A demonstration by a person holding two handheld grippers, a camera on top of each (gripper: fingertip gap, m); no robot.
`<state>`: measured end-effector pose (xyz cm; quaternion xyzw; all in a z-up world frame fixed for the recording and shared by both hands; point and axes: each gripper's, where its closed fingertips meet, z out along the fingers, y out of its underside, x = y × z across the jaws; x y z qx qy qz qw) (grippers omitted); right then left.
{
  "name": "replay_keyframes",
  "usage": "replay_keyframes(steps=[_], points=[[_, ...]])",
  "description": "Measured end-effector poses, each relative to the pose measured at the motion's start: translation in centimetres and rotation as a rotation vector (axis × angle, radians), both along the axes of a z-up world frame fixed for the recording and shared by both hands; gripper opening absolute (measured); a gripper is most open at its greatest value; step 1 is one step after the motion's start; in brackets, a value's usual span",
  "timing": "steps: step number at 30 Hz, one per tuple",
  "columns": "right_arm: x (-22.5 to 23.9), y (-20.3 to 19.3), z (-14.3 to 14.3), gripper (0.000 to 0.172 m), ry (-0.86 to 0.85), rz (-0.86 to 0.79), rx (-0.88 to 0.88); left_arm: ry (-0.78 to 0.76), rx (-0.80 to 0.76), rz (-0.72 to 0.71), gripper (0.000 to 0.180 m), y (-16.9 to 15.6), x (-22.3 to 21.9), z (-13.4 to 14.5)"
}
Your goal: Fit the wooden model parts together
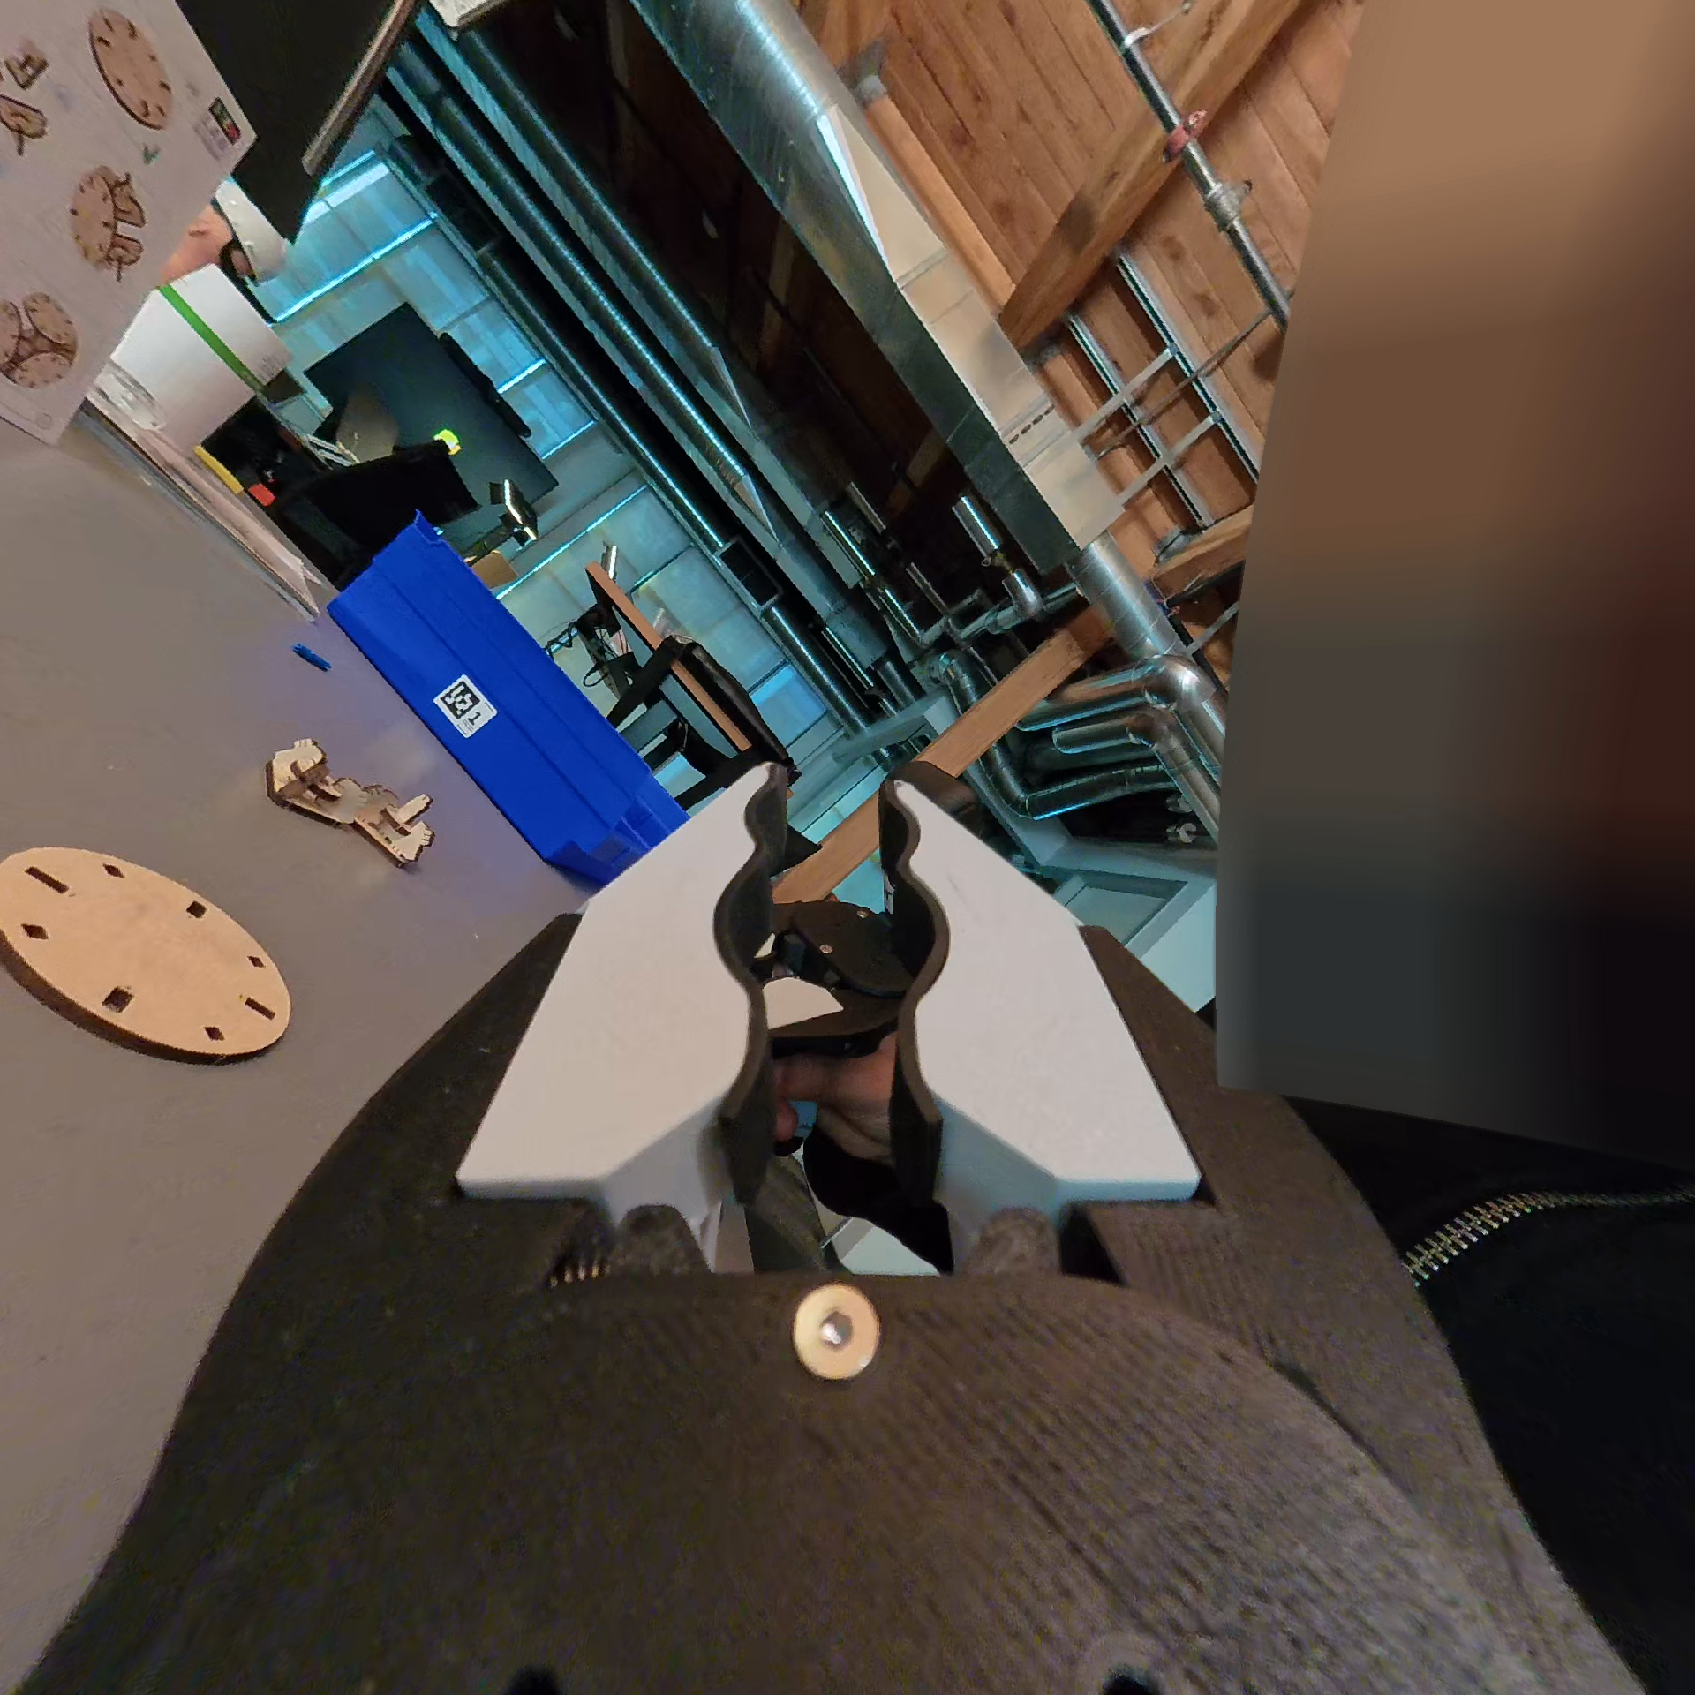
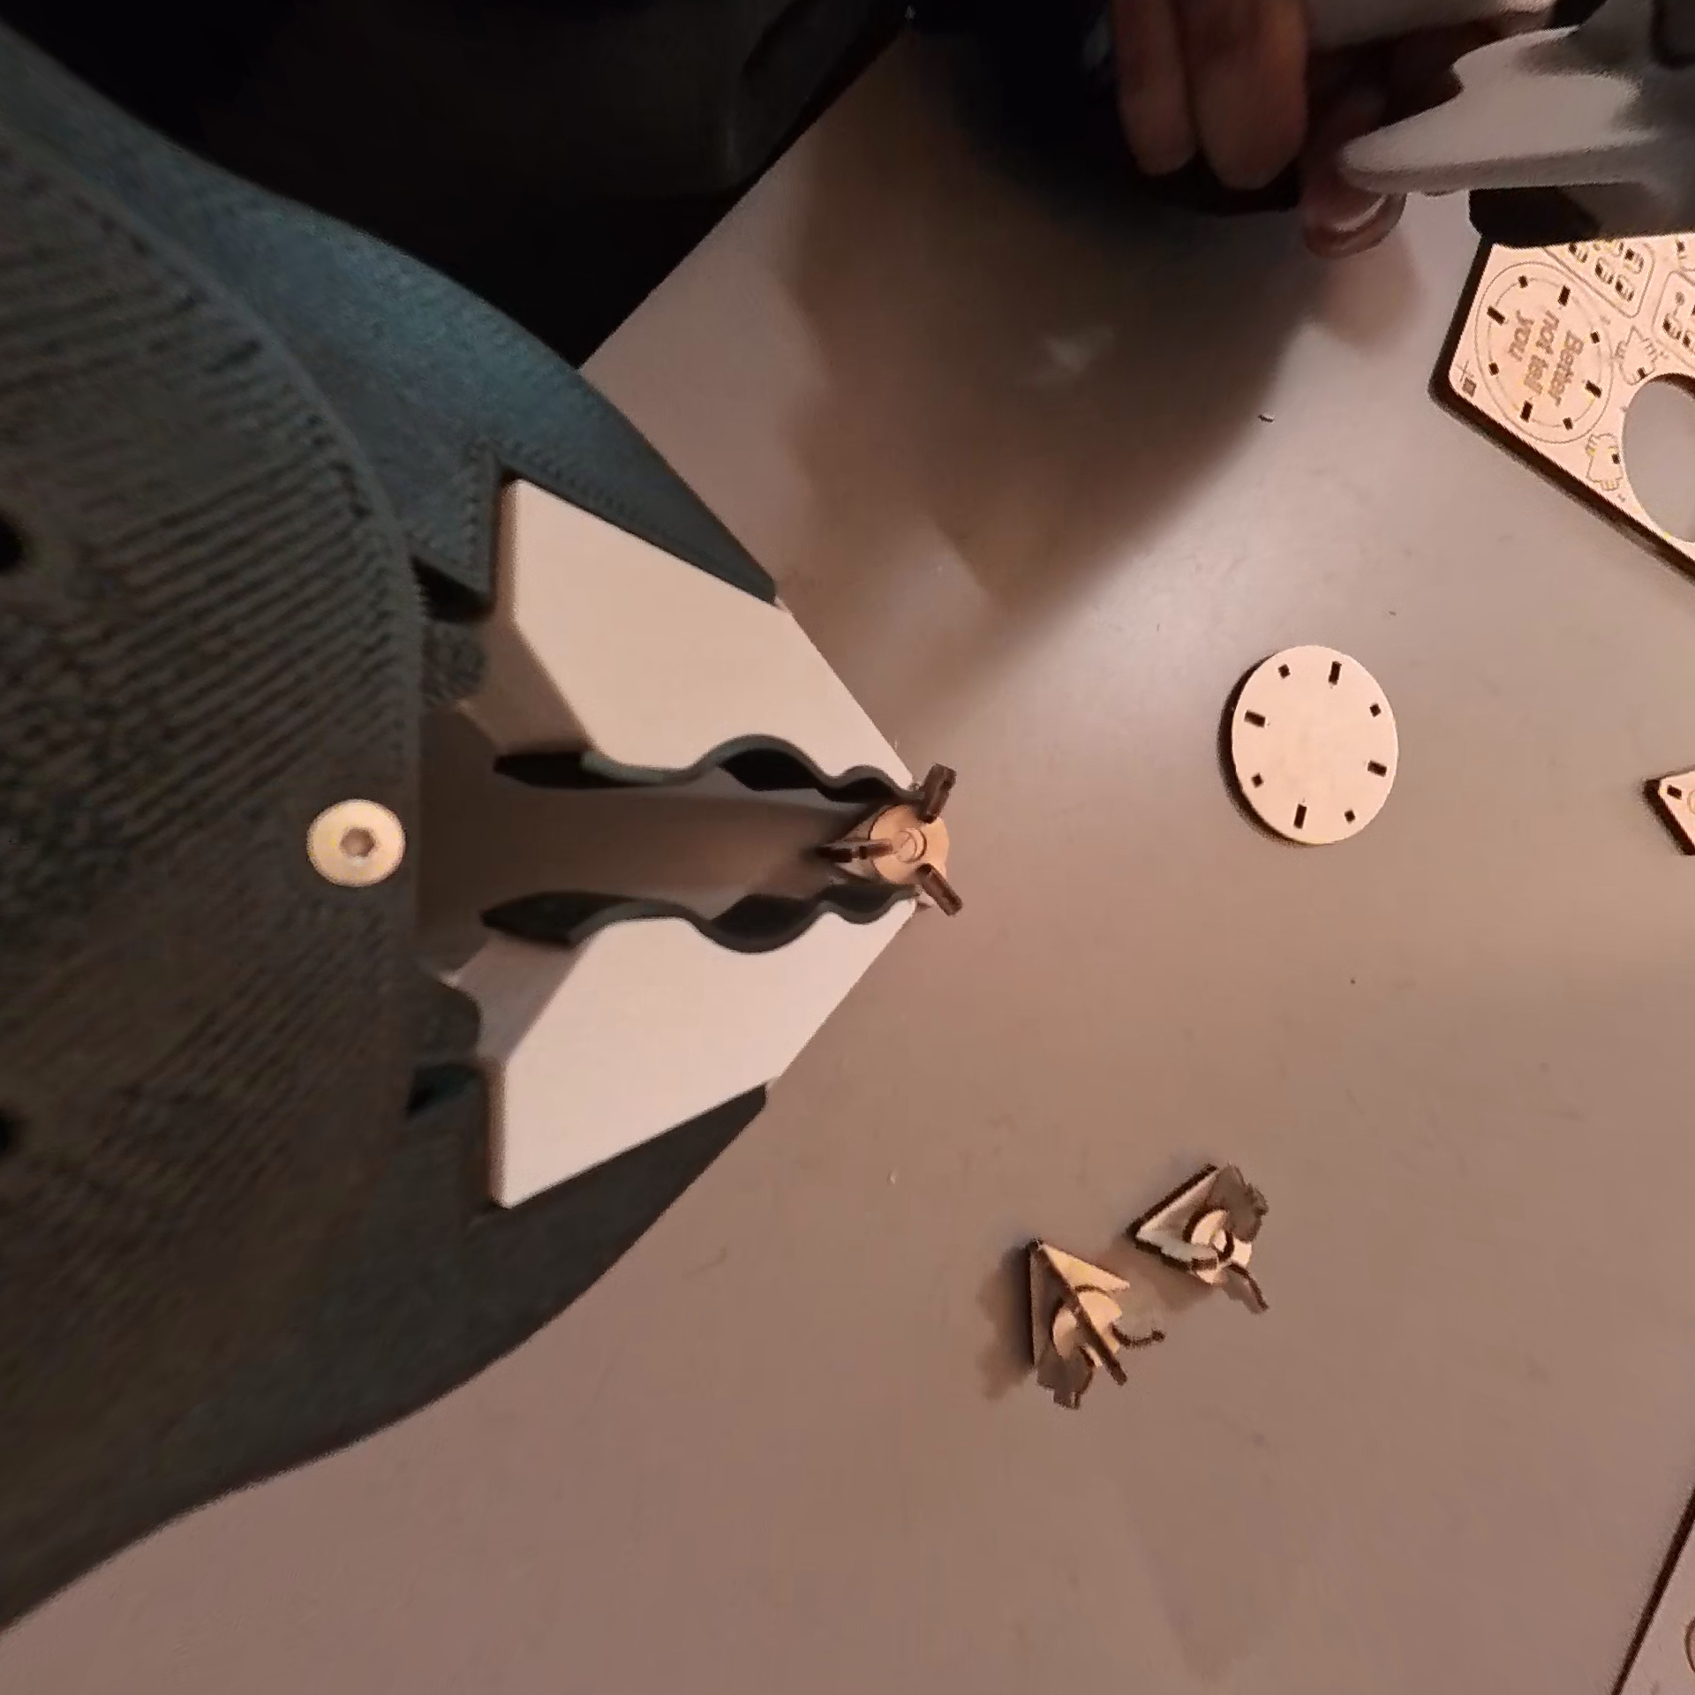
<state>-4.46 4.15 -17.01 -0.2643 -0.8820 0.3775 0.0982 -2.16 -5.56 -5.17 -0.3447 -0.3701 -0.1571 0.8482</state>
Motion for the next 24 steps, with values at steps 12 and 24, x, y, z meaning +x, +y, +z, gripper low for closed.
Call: replay_keyframes(steps=[12, 24], points=[[-0.2, 0.0, -0.25, 0.015, 0.006, -0.002, 0.036, -0.007, 0.015, -0.007, 0.018, -0.1, -0.07, -0.01], [-0.27, -0.02, -0.27, 0.015, 0.011, -0.003, 0.043, -0.012, 0.025, -0.01, 0.017, -0.18, -0.12, -0.01]])
